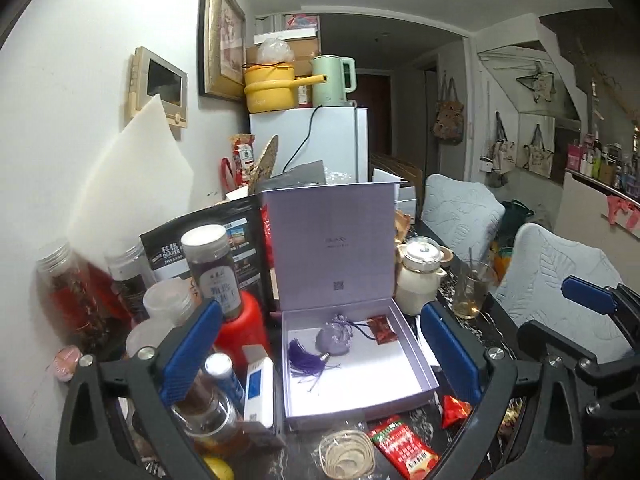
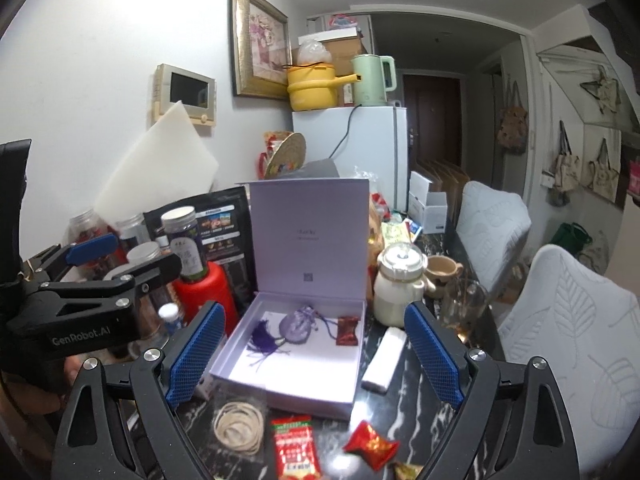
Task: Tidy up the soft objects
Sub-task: 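Withdraw both tools up and away from the gift box, then grasp the green paper sachet on the table with the right tool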
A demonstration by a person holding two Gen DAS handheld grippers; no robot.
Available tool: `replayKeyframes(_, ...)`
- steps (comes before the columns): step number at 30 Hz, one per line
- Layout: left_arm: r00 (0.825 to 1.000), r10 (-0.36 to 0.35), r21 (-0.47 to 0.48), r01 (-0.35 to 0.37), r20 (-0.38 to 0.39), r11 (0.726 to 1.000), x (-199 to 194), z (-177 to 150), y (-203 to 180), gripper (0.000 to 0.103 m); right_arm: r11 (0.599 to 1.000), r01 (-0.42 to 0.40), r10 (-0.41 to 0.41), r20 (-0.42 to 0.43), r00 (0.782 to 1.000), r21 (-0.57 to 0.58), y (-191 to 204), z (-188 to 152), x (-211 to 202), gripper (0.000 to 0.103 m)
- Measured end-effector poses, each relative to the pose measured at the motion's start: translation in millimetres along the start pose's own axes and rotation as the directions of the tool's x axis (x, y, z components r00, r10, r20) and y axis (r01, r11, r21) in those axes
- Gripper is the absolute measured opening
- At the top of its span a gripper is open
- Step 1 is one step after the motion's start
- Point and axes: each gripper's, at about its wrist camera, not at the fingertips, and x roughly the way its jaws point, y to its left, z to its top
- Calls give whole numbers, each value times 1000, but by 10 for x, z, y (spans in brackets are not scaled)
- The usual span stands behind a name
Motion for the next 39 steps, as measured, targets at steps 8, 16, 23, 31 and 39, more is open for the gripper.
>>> replayKeyframes(8,999,-36,16,36,-24,999,-256,-314,-102,101,1000,15,-15,-10,1000,10,19,-278,-272,92)
replayKeyframes(16,995,-84,21,85,-62,996,-451,-656,-202,101,1000,27,-26,-31,999,12,41,-602,-510,92)
replayKeyframes(23,986,-119,17,122,-119,992,-544,-953,-220,101,999,33,-31,-62,998,25,50,-871,-632,92)
replayKeyframes(31,980,-107,-16,106,-167,994,-556,-1241,-113,101,999,17,-14,-87,996,40,62,-1119,-653,92)
replayKeyframes(39,958,-125,-55,115,-259,992,-431,-1600,-24,101,999,-29,35,-137,990,45,150,-1430,-552,92)
